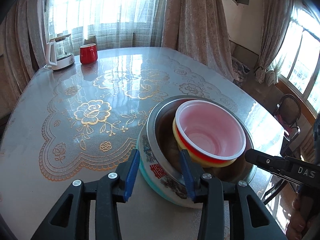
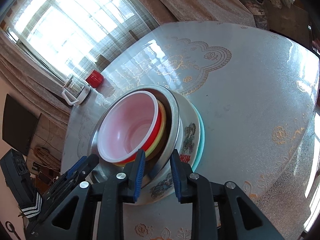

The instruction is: Organize plates and bowls

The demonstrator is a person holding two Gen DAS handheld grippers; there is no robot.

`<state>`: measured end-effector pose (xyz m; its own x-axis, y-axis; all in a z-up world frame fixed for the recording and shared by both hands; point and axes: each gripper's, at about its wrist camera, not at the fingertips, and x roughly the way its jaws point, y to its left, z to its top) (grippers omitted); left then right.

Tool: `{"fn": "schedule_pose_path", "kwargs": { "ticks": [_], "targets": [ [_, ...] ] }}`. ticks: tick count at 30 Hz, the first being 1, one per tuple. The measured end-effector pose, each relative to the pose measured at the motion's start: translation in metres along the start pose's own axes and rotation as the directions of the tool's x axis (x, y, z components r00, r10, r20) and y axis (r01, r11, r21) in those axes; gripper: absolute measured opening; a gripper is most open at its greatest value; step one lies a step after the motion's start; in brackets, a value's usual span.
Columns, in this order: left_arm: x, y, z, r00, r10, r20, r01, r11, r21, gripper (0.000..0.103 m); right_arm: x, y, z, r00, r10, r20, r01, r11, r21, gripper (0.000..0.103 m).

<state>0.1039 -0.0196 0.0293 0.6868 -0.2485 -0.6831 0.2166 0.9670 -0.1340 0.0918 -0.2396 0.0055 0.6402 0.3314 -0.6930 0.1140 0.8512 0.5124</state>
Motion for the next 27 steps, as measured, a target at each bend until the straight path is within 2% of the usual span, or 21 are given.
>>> {"fn": "schedule_pose_path", "kwargs": {
  "ticks": [4,6,8,12,19,24,27],
  "targets": [
    [-0.017,0.006,-0.005,0.999,0.029,0.040,-0.028,1.000,-0.011,0.062,-0.010,0.002,-0.005,0.999,-0.014,0.045,0.015,1.000,-0.018,0.029],
    [-0.025,0.009,-0.008,0.997,0.040,0.061,-0.039,0.999,-0.018,0.075,-0.017,0.005,-0.008,0.997,-0.025,0.075,0.028,0.999,-0.043,0.031],
    [-0.033,0.011,-0.012,0.995,0.054,0.081,-0.053,0.998,-0.019,0.079,-0.025,0.010,-0.013,0.993,-0.049,0.111,0.058,0.995,-0.076,0.033],
    [-0.045,0.010,-0.026,0.993,0.069,0.092,-0.069,0.998,-0.002,0.095,-0.036,0.017,-0.028,0.981,-0.092,0.171,0.116,0.983,-0.140,0.035],
    [-0.055,0.003,-0.053,0.996,0.052,0.068,-0.053,0.999,0.011,0.101,-0.049,0.024,-0.057,0.964,-0.137,0.226,0.188,0.958,-0.219,0.041],
    [-0.062,-0.004,-0.068,0.995,0.072,0.063,-0.074,0.997,0.024,0.103,-0.056,0.024,-0.073,0.957,-0.150,0.247,0.207,0.952,-0.224,0.043],
    [-0.067,-0.006,-0.076,0.994,0.092,0.066,-0.094,0.995,0.032,0.103,-0.059,0.025,-0.083,0.950,-0.158,0.268,0.222,0.948,-0.227,0.048]
  ]
}}
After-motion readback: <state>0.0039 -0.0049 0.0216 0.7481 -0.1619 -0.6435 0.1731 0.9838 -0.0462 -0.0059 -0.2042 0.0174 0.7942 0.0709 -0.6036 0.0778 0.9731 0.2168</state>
